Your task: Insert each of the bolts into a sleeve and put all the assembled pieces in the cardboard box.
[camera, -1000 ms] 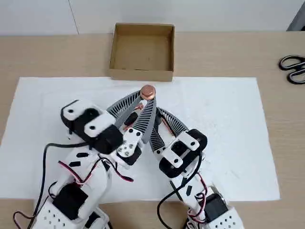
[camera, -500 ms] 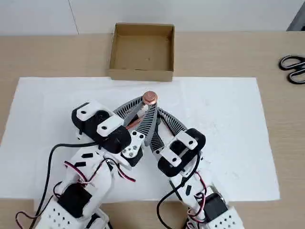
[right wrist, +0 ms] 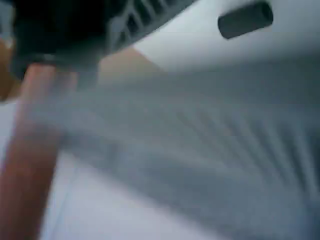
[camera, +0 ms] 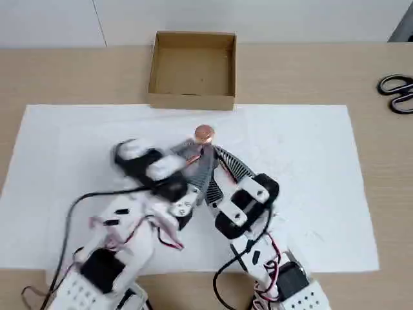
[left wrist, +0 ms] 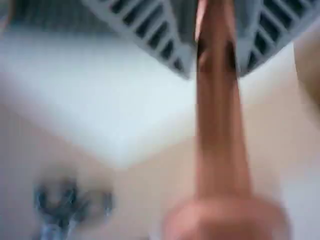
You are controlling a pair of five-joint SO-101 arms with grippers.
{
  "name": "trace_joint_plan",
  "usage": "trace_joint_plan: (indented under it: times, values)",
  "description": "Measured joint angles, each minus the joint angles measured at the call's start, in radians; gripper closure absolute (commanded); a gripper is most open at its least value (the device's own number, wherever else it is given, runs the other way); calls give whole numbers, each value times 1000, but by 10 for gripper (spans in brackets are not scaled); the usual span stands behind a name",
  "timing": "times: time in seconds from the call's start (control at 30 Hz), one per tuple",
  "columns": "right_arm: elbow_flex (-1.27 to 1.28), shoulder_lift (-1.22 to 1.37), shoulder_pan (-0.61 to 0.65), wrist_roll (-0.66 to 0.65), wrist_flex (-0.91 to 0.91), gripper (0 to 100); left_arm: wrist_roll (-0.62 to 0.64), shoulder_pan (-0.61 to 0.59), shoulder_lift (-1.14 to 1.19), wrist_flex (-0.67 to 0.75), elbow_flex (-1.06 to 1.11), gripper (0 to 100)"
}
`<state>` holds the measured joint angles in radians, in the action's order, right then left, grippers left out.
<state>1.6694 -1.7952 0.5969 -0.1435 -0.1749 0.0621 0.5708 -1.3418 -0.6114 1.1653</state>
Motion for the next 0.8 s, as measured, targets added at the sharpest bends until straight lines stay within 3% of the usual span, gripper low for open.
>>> trace_joint_plan:
  times: [0.13, 0.3, 0.67, 0.8]
  values:
    - [-5, -5, 0, -2, 2, 994, 5, 0, 6, -100, -35, 816]
    - [-6, -6, 3, -2, 2, 994, 2, -38, 6, -114, -71, 816]
    - [-5, -5, 2, -2, 2, 994, -110, -310, 5, -114, -322, 817]
    - [-5, -5, -64, -2, 2, 994, -80, -397, -15, -144, -454, 945]
